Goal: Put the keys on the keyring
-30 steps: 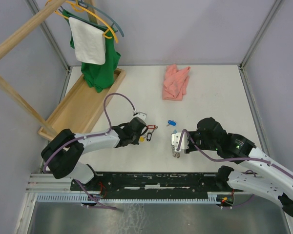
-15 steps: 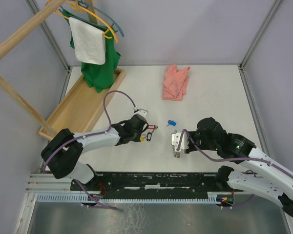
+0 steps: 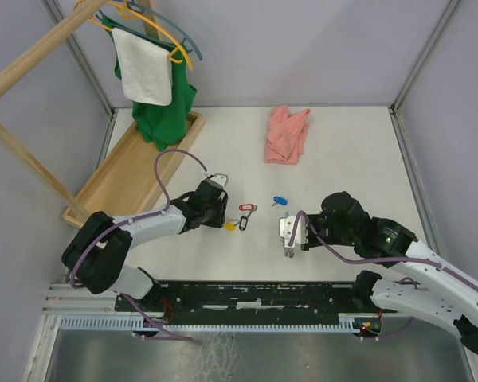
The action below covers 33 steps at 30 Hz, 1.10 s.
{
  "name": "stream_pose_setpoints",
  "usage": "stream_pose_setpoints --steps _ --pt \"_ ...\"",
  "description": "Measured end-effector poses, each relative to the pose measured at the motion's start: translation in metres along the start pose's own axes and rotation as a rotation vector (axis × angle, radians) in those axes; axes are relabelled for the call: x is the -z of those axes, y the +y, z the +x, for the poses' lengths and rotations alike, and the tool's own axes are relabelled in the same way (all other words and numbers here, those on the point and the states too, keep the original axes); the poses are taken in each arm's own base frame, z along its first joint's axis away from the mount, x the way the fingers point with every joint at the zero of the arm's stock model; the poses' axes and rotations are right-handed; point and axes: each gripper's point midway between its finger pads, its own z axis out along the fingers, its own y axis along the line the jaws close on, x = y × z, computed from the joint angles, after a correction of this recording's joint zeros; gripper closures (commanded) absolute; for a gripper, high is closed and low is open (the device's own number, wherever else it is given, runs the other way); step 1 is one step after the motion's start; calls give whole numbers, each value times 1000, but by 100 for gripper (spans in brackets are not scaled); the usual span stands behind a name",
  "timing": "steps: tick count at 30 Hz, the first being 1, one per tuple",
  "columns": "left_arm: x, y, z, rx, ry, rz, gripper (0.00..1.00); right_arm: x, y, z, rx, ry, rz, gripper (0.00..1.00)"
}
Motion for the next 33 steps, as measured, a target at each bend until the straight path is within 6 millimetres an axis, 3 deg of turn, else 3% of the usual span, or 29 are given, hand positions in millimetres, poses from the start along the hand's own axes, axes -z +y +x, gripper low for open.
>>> stream_pose_setpoints --steps 6,23,33 --pt "-4 8 4 66 16 64 58 0 0 0 0 0 0 99" --pt "-2 -9 6 109 30 222 82 0 0 0 0 -1 -1 99" --pt "1 -13 6 113 32 242 87 0 0 0 0 -1 -1 99"
